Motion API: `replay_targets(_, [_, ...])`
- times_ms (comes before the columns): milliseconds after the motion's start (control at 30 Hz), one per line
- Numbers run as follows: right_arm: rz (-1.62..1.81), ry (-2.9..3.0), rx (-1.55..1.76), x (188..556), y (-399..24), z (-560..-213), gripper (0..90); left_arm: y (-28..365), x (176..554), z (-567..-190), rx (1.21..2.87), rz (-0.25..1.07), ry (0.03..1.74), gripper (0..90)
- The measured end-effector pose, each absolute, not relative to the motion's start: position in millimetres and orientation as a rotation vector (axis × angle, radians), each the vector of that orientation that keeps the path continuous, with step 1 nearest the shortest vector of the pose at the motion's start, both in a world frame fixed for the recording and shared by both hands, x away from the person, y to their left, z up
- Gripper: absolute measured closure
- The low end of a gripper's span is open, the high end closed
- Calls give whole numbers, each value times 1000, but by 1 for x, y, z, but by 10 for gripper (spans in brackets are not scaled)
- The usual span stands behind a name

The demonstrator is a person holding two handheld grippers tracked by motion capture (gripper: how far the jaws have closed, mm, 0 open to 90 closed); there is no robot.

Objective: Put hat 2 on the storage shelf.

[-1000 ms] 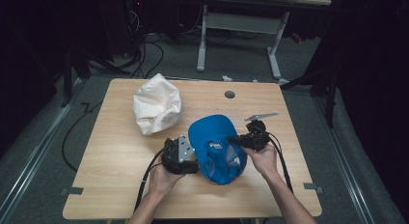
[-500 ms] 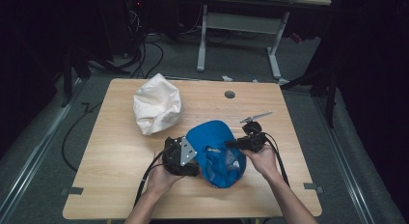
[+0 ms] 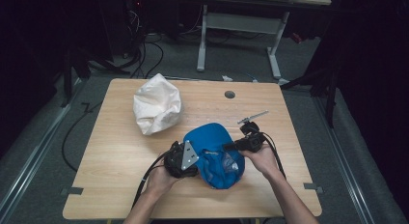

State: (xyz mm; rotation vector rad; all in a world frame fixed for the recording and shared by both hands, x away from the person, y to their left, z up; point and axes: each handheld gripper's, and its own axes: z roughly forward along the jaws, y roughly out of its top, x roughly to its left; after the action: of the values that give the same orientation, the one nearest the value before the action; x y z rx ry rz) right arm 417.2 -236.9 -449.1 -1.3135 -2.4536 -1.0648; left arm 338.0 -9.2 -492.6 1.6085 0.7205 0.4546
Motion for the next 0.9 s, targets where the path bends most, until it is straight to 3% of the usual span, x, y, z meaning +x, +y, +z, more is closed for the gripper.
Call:
replay_targets(167, [-1064, -2418, -1314, 419, -240, -451, 837, -8, 335, -489, 1619, 428, 682, 599])
replay_targets(300, [-1083, -2394, -1318, 421, -242, -452, 834, -10, 334, -485, 1637, 430, 656, 715])
replay_targets(600, [-1111, -2347, -1300, 424, -243, -454, 809, -7, 332, -470, 1622, 405, 632, 827])
replay_targets(900, [-1150, -2306, -1307, 424, -243, -454, 727, 0, 335, -450, 1547, 321, 652, 871])
